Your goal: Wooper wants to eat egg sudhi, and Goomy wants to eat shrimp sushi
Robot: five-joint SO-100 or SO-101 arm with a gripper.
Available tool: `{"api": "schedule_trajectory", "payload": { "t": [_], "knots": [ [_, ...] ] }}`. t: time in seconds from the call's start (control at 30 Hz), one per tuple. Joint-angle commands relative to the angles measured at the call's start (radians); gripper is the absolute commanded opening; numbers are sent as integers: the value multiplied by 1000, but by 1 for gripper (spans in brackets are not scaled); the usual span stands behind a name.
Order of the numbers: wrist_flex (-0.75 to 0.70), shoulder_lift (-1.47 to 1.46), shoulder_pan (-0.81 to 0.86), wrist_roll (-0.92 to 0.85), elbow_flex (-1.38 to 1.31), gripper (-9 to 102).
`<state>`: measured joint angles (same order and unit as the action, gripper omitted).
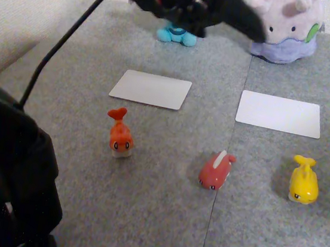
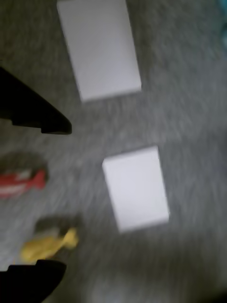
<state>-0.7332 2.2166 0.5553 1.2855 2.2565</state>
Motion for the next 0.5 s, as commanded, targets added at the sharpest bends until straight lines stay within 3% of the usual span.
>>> {"api": "schedule_trajectory", "payload": {
  "t": [0.0,0.27,0.47],
  "knots": [
    [-28,43,72,-109,-6,31],
    [-57,-112,327,-321,-137,31],
    [-242,-437,374,-466,-368,31]
  ]
}}
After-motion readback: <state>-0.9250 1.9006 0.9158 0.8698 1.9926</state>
